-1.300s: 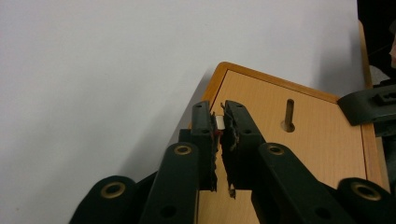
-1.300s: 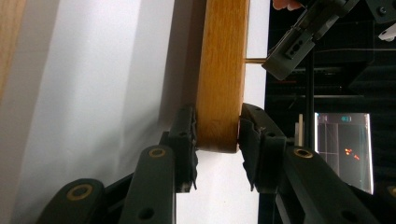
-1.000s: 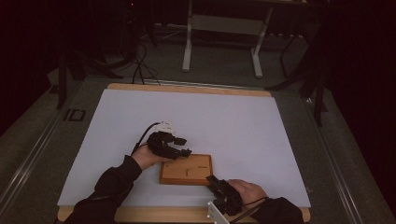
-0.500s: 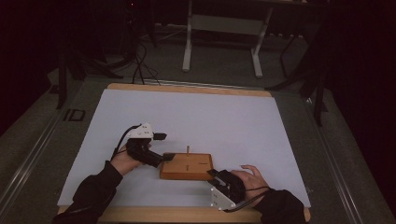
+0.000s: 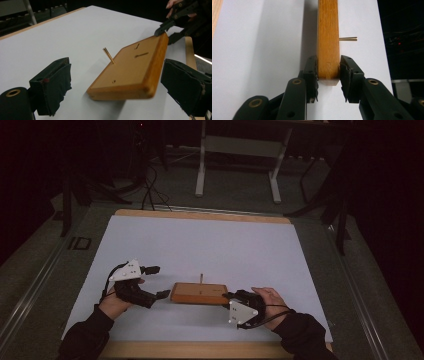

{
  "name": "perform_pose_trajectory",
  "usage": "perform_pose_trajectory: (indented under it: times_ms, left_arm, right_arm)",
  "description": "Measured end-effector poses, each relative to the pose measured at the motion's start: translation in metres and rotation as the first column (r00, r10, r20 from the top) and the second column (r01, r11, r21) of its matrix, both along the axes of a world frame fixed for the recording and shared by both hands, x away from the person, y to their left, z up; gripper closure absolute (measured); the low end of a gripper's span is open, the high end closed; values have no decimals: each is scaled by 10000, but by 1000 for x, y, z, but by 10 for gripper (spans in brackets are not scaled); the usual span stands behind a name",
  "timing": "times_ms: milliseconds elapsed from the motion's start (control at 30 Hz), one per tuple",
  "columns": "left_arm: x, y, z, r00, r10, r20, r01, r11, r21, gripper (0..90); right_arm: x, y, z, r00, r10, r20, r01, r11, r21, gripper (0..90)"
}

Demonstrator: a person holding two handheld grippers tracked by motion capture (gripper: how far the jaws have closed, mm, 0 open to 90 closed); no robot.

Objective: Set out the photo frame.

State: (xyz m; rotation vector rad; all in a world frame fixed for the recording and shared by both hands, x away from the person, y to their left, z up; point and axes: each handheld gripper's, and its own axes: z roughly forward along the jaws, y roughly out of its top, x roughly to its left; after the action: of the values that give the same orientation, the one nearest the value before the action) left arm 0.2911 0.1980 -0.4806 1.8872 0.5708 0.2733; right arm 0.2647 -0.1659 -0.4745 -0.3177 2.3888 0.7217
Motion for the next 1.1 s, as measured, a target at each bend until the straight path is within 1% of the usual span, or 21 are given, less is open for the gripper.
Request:
perform_pose_trajectory:
  times_ms: [33, 67, 100, 133, 167, 233, 300, 333, 367, 400, 433, 467, 500, 533, 567, 667, 733, 767, 867, 1033, 1100]
  left_arm:
    - [-1, 1, -2, 10000, -21, -21, 21, 10000, -37, 96]
    - [-1, 1, -4, 10000, -23, -69, 23, 10000, -61, 96]
    - [-1, 1, -4, 10000, -23, -69, 23, 10000, -61, 97]
    - [-2, 2, -8, 10000, -3, -87, 3, 10000, -50, 97]
    - [-2, 2, -11, 10000, 15, -59, -16, 10000, -29, 96]
    - [-2, 2, -12, 10000, 32, -62, -32, 10000, -53, 96]
    - [-2, 3, -14, 10000, 58, -40, -58, 10000, -19, 96]
    - [-2, 3, -16, 10000, 9, -31, -9, 10000, -34, 96]
    - [-2, 3, -18, 10000, -52, 16, 52, 10000, -57, 96]
    - [-3, 2, -20, 9998, -61, 183, 63, 9999, -104, 96]
    - [-3, 2, -21, 9998, -61, 183, 63, 10000, -73, 96]
    - [-3, 2, -21, 9998, -61, 183, 63, 10000, -73, 96]
    - [-3, 2, -21, 9998, -61, 183, 63, 10000, -73, 96]
    - [-2, 1, -24, 9999, -50, 139, 51, 10000, -86, 96]
    - [-1, 0, -25, 10000, -63, 62, 63, 10000, -43, 96]
    - [-1, -1, -28, 10000, -57, -53, 56, 9999, -89, 97]
    - [-1, -2, -31, 10000, -93, -17, 93, 9999, -112, 96]
    - [0, -3, -33, 10000, -58, -77, 57, 9999, -90, 97]
    - [1, -5, -37, 10000, 78, -54, -78, 10000, -23, 96]
    - [0, -4, -37, 9999, 167, 11, -167, 9998, -60, 97]
    - [1, -4, -38, 9999, 166, -43, -166, 9998, -68, 97]
  right_arm:
    - [2, 0, 2, 10000, -15, -9, 15, 10000, 26, 689]
    - [5, 0, 4, 9998, 1, -183, 1, 10000, 99, 689]
    - [5, 0, 4, 9998, 1, -183, 1, 10000, 99, 689]
    - [8, -1, 6, 9995, -14, -325, 18, 9999, 115, 691]
    - [15, -2, 10, 9980, 74, -623, -61, 9998, 211, 692]
    - [21, -3, 13, 9967, 44, -809, -15, 9993, 360, 695]
    - [21, -3, 13, 9967, 44, -809, -15, 9993, 360, 695]
    - [29, -3, 17, 9942, -22, -1071, 77, 9987, 508, 698]
    - [29, -3, 17, 9942, -22, -1071, 77, 9987, 508, 698]
    - [35, -4, 20, 9902, -70, -1395, 159, 9979, 628, 697]
    - [38, -4, 21, 9877, -74, -1564, 184, 9975, 686, 697]
    - [38, -4, 21, 9877, -74, -1564, 184, 9975, 686, 697]
    - [41, -5, 22, 9854, -50, -1699, 177, 9971, 735, 697]
    - [41, -5, 22, 9854, -50, -1699, 177, 9971, 735, 697]
    - [49, -6, 25, 9792, -47, -2027, 229, 9959, 876, 695]
    - [60, -6, 28, 9676, -132, -2523, 387, 9946, 965, 693]
    - [64, -5, 30, 9629, -305, -2682, 575, 9940, 934, 690]
    - [66, -5, 31, 9604, -340, -2765, 620, 9937, 933, 688]
    - [74, -4, 33, 9509, -550, -3044, 882, 9914, 965, 682]
    - [86, -3, 35, 9384, -727, -3377, 1106, 9894, 944, 675]
    - [92, -3, 36, 9302, -740, -3594, 1148, 9890, 936, 673]
